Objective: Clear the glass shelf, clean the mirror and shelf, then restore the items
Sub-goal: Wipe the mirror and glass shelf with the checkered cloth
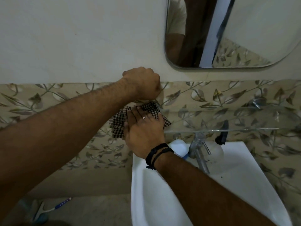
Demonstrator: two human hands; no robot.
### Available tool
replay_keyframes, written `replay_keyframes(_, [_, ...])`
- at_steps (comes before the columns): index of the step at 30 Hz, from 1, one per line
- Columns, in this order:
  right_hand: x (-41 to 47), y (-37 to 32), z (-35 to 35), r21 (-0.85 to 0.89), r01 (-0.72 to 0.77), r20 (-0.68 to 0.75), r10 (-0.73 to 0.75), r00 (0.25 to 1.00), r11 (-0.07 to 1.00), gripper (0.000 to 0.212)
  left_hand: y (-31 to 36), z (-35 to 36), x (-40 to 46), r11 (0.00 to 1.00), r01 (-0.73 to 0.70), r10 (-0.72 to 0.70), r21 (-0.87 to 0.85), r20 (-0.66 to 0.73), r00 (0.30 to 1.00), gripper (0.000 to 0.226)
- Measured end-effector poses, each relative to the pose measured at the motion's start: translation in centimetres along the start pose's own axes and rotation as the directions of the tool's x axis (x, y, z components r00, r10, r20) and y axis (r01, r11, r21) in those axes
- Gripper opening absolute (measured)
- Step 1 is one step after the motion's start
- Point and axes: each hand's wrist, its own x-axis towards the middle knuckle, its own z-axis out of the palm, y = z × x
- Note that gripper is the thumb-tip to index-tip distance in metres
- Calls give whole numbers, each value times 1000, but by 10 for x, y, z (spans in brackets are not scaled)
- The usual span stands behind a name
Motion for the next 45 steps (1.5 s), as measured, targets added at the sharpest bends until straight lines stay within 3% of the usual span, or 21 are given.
replay_keyframes(9, [-11, 54, -20, -52, -7, 32, 8, 999, 999, 53, 39, 5, 23, 998, -19, 20, -64, 15, 1000, 52])
replay_keyframes(18, [-26, 124, -49, -147, -79, 23, 83, 996, 986, 53, 103, 7, 59, 983, -136, 136, -121, -9, 991, 52])
replay_keyframes(27, [-49, 219, -75, -214, -134, -212, 88, 973, 967, 39, 170, -1, 95, 954, -277, 259, -112, -154, 954, 52])
replay_keyframes(31, [-59, 267, -94, -311, -230, -83, 215, 973, 922, 51, 189, -5, 107, 951, -299, 274, -83, -229, 934, 51])
replay_keyframes(35, [-61, 312, -118, -355, -428, 90, 486, 869, 831, 70, 199, -8, 117, 930, -353, 318, -99, -262, 911, 49])
replay_keyframes(38, [-54, 325, -124, -404, -458, 214, 569, 794, 792, 80, 200, -9, 126, 943, -313, 283, -114, -224, 933, 51])
replay_keyframes(42, [-35, 325, -129, -478, -554, 245, 709, 661, 681, 78, 199, -9, 129, 948, -300, 275, -107, -201, 940, 52])
replay_keyframes(45, [-25, 331, -138, -527, -571, 236, 754, 613, 630, 79, 192, -8, 127, 944, -306, 275, -122, -219, 936, 50])
